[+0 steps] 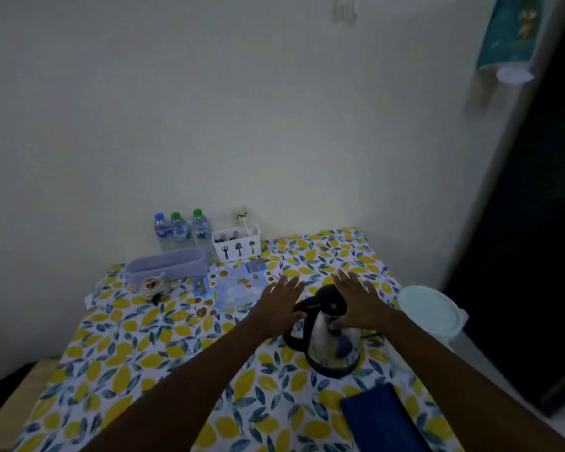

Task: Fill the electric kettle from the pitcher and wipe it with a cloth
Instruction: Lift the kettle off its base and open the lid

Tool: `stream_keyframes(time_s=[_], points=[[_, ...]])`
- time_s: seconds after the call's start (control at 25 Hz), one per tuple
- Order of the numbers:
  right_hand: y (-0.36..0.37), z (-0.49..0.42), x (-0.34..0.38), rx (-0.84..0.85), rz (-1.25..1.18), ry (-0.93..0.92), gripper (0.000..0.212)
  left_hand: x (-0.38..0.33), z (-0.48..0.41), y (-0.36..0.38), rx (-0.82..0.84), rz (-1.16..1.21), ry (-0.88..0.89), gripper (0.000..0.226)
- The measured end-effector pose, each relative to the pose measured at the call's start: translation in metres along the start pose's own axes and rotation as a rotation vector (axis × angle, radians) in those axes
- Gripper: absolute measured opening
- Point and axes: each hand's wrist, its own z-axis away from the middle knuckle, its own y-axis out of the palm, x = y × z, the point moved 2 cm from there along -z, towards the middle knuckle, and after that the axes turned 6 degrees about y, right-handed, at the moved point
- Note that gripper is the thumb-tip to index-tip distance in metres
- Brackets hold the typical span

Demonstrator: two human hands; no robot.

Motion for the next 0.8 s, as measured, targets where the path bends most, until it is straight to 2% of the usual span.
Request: stream_keyframes(time_s=[0.12,0.2,0.36,0.6,0.8], points=[[0.030,-0.008,-0.003,-0.032,-0.065,0.099,0.110,-0.010,-0.015,0.022,0.064,0.054,-0.048,0.073],[0.047,-0.009,-0.004,-0.123,-0.205,0.085,0.106,-0.015,-0.024,0.039,0.087,0.133,-0.083,0.070],[0.060,-0.017,-0.011,-0.244,-0.428,0.065,0.105,-0.008,-0.032,0.061,-0.011,0.245,-0.134,0.063],[0.056,-0.018,-0.016,-0.224,-0.448,0.126,0.110,-0.001,-0.025,0.063,-0.072,0.332,-0.171,0.056],[0.048,0.005,0.003,-0.330,-0.505,0.068,0.108,-0.003,0.006,0.054,-0.198,0.365,-0.182,0.057]])
